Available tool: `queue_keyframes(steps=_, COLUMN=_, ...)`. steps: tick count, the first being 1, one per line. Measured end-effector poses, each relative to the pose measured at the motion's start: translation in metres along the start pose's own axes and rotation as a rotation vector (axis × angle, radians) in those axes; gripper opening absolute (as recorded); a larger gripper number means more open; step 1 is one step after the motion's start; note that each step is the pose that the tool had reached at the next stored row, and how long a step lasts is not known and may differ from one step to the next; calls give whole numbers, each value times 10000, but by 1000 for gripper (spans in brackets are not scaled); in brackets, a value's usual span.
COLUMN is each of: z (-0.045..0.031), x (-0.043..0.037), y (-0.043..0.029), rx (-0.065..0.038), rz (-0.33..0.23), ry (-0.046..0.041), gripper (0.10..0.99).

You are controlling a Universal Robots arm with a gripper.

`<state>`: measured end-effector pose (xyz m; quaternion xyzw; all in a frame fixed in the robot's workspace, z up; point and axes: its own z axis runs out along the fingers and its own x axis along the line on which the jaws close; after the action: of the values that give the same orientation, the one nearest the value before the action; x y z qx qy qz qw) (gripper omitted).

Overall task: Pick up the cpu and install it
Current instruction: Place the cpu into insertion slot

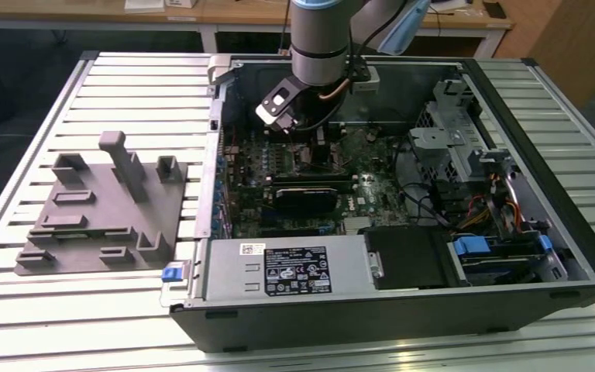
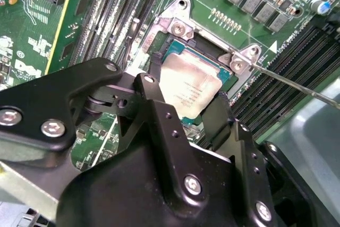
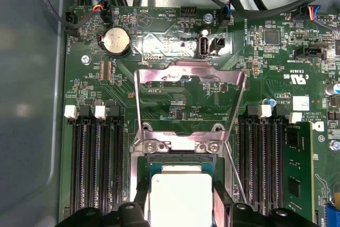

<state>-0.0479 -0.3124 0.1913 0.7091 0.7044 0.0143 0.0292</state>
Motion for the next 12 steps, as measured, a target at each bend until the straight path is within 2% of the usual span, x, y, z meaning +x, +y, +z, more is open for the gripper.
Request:
queue_keyframes(steps=1, z=2, x=1, y=1, rx=-2, rz=0, ry=6, gripper=553)
queue_keyframes(steps=2, z=1, x=1, y=0, rx=0, rz=0, ry=4, gripper=616)
queue_keyframes(steps=12, z=-23, x=-1, y=1, rx=2, rz=1, ry=17, gripper=616)
